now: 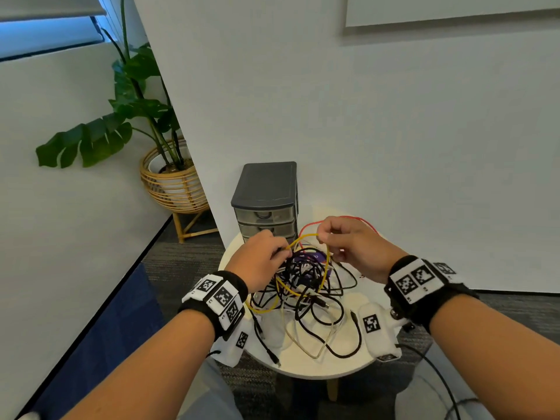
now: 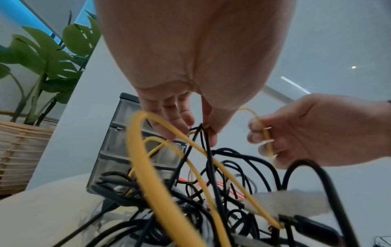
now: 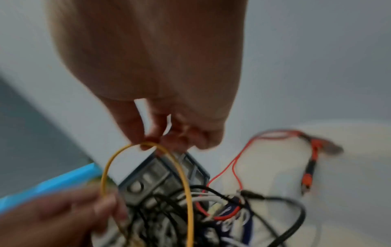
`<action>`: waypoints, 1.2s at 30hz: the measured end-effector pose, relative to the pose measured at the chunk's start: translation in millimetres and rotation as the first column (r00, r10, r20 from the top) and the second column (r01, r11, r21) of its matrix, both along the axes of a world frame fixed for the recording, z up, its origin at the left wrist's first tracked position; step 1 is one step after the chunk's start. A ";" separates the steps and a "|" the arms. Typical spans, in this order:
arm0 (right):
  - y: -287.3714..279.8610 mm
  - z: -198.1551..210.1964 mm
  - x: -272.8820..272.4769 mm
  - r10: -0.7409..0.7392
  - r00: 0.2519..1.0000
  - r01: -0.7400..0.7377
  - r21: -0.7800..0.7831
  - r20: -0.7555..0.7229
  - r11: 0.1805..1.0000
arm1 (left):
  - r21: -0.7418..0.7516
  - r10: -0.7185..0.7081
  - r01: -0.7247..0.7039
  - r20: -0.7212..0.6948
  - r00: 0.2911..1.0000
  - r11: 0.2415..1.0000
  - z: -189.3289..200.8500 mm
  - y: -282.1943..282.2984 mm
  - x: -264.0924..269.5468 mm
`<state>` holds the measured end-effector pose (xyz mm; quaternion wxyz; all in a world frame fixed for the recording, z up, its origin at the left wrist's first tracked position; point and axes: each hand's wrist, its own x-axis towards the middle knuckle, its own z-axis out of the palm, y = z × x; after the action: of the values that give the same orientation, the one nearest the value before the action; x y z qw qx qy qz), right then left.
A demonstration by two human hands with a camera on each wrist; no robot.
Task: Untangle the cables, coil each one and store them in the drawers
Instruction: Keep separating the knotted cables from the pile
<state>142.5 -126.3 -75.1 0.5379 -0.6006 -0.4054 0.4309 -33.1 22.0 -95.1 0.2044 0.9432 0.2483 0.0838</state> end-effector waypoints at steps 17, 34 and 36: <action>5.0 28.3 -7.9 -0.261 0.906 0.211 0.178 0.334 0.961 | -0.070 -0.003 0.010 0.112 0.994 0.998 -5.6 4.3 1.9; 11.6 28.3 -23.1 -0.631 0.651 0.516 0.364 0.422 0.776 | -0.057 0.037 -0.032 0.074 0.997 0.998 -9.3 2.2 8.6; 11.3 32.6 -16.4 -0.668 0.669 0.559 0.371 0.326 0.741 | -0.083 0.063 -0.058 0.055 0.996 0.995 -12.1 4.2 5.6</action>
<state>126.1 -115.1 -42.5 0.6143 -0.7133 -0.3367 0.0235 -27.5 26.3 -107.2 0.2472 0.9233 0.2739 0.1070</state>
